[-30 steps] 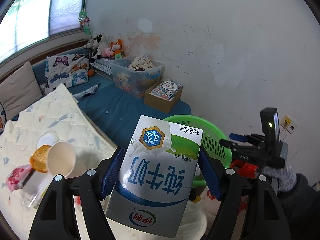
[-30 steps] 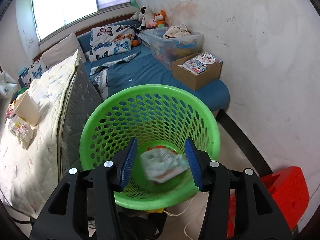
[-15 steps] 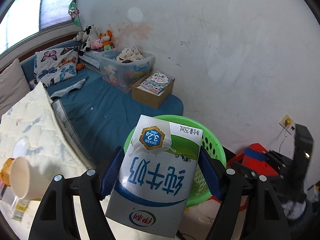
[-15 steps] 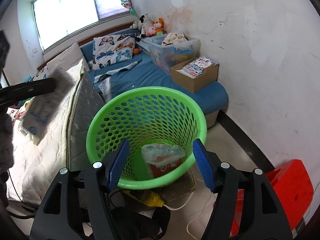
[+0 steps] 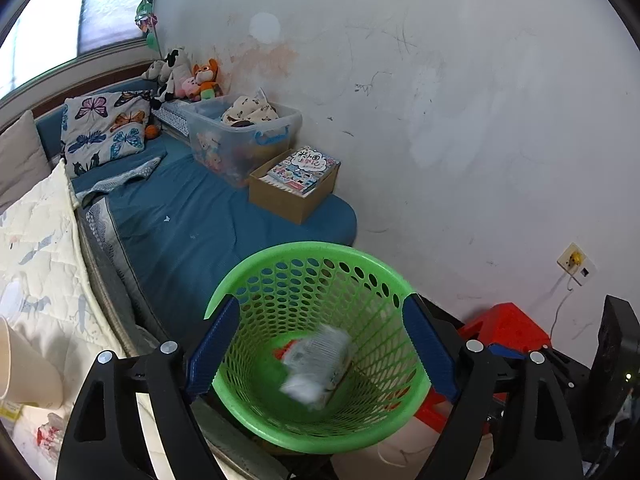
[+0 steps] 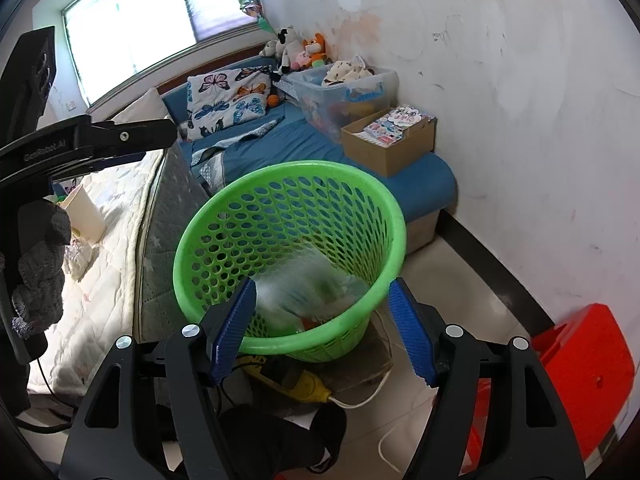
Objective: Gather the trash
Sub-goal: 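Drop the milk carton into the green basket with the left gripper, then move both tools back over the table toward the crumpled tissue, then grasp the white paper cup by its rim with the right gripper and lift, then grasp the orange bread crust with the left gripper while the right carries the cup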
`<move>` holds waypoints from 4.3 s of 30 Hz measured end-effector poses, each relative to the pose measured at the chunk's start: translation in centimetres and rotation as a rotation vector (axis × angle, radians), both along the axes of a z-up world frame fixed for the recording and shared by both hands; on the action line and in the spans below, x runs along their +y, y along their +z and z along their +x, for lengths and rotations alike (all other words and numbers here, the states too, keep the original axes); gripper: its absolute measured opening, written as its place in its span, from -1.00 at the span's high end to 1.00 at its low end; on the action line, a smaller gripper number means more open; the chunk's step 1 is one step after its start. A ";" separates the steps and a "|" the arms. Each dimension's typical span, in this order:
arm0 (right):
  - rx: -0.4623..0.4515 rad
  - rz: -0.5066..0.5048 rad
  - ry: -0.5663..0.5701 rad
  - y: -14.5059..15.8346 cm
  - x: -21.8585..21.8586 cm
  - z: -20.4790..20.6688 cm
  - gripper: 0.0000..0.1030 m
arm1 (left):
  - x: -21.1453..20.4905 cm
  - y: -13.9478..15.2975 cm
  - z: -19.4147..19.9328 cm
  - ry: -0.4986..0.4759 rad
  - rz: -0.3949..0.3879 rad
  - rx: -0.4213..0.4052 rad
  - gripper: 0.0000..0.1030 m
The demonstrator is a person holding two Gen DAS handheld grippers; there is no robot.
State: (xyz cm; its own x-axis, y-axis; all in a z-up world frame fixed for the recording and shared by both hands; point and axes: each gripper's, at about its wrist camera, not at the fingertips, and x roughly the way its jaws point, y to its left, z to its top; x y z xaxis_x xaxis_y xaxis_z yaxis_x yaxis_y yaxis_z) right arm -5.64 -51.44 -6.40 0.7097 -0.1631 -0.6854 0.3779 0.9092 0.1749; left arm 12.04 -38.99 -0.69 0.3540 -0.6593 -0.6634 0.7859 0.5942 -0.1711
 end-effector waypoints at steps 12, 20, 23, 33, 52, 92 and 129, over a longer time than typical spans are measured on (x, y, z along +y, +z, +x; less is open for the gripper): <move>-0.025 -0.013 0.064 1.3 2.6 1.2 -0.41 | 6.8 2.0 -0.6 0.111 -0.009 -0.063 -0.57; -0.052 -0.036 0.171 3.0 6.0 3.6 -0.42 | 14.0 2.6 0.6 0.255 0.005 -0.092 -0.58; -0.058 -0.041 0.214 3.4 7.5 4.7 -0.42 | 17.1 2.6 1.0 0.321 0.020 -0.107 -0.58; -0.083 -0.048 0.384 4.9 13.4 9.7 -0.42 | 26.1 3.0 2.6 0.515 0.041 -0.121 -0.58; -0.048 -0.103 0.637 4.1 24.4 20.3 -0.42 | 35.2 3.9 5.5 0.676 -0.010 -0.089 -0.53; -0.092 -0.076 0.541 4.5 22.8 22.4 -0.17 | 31.3 0.6 9.1 0.590 0.014 -0.030 -0.33; -0.123 -0.106 0.355 5.0 14.0 12.4 -0.17 | 27.6 -2.4 13.6 0.614 0.051 0.052 0.85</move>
State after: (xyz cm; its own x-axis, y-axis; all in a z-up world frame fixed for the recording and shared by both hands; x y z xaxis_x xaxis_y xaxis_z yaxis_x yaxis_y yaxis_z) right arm 6.77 -37.41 -1.42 0.8106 0.0417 -0.5842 0.0188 0.9951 0.0972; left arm 25.66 -11.41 -3.08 0.6252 -0.3123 -0.7152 0.2887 0.9440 -0.1598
